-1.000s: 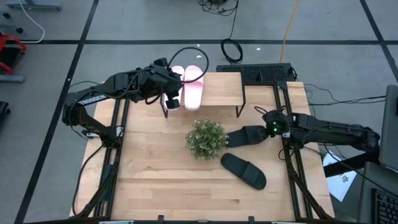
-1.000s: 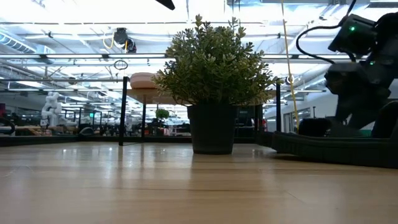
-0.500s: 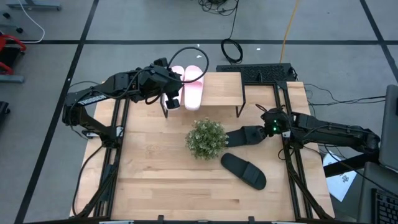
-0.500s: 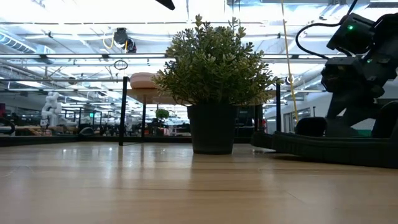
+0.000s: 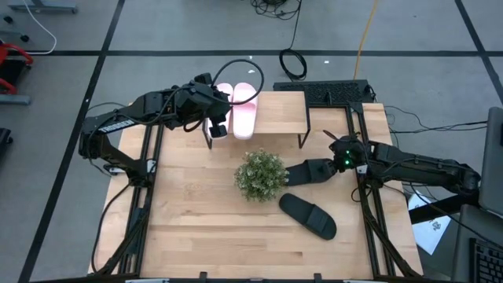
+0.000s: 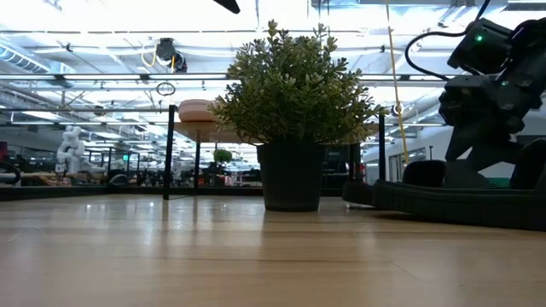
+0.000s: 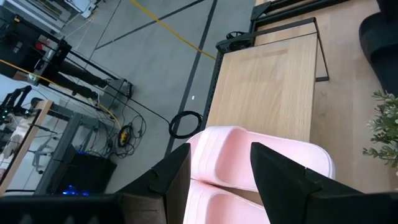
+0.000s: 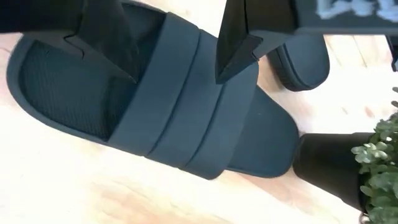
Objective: Pick and place slides into the shelf
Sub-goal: Put the top black slipper on the shelf
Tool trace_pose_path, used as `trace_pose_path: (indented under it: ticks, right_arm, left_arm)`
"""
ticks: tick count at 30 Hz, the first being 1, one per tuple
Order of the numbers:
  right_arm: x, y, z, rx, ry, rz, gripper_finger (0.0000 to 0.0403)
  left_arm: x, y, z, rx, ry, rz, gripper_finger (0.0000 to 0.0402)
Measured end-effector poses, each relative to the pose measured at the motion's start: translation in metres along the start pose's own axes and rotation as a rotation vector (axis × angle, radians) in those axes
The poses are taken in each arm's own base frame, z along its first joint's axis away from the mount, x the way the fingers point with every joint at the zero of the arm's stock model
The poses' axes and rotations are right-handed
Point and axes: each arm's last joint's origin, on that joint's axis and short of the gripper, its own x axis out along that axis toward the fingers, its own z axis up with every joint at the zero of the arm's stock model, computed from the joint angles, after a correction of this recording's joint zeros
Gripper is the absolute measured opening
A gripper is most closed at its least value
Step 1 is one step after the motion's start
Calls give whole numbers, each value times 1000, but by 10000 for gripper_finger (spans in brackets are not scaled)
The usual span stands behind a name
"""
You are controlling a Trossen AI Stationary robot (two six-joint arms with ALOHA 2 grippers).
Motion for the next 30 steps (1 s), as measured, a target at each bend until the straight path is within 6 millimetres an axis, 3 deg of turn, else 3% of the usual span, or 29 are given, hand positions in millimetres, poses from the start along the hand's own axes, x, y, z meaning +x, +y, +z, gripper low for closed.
trace_pose_path:
  ticks: [6, 14, 22, 30]
  right_arm:
    - [12, -10, -7, 39, 21, 23, 180]
    - [26, -17, -12, 69, -9, 107, 122]
    - [26, -20, -12, 75, -33, 34, 10]
    - [3, -9, -2, 23, -68, -126, 3]
  left_arm:
    - [0, 0, 0, 1, 0, 0, 175]
    - [0, 0, 0, 1, 0, 0, 175]
    - [0, 0, 0, 1, 0, 1, 175]
    - [0, 0, 0, 2, 0, 1, 175]
